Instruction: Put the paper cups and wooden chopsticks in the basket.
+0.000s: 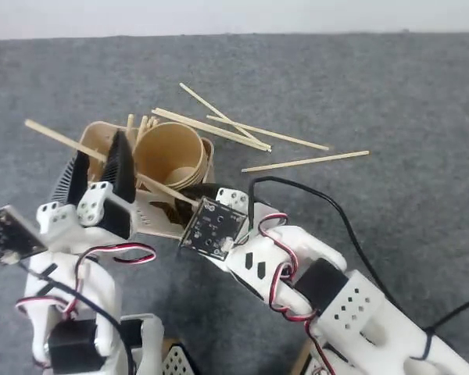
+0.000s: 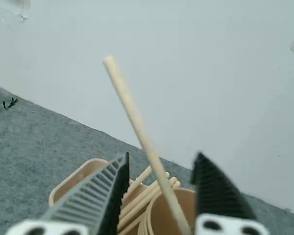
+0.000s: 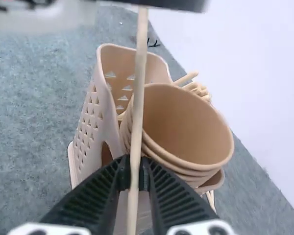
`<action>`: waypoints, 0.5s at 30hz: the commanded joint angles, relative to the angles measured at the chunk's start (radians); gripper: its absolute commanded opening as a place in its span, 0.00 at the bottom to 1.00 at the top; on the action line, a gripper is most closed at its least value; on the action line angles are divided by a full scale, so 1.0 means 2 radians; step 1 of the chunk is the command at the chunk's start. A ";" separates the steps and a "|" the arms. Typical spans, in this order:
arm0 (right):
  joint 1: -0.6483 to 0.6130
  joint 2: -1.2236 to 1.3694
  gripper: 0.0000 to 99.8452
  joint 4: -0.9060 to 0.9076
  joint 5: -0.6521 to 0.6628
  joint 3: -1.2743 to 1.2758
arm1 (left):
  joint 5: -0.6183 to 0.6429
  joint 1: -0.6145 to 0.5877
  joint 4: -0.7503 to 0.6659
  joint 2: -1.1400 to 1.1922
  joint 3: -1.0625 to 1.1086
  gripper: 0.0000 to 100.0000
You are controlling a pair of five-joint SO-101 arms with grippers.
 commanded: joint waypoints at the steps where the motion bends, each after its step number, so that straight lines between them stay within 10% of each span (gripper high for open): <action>1: 0.021 -0.013 0.01 -0.021 -0.002 -0.008 | 0.007 0.005 0.015 0.005 -0.003 0.05; 15: 0.040 -0.007 0.01 -0.043 -0.005 -0.005 | 0.007 0.021 0.022 0.005 -0.003 0.10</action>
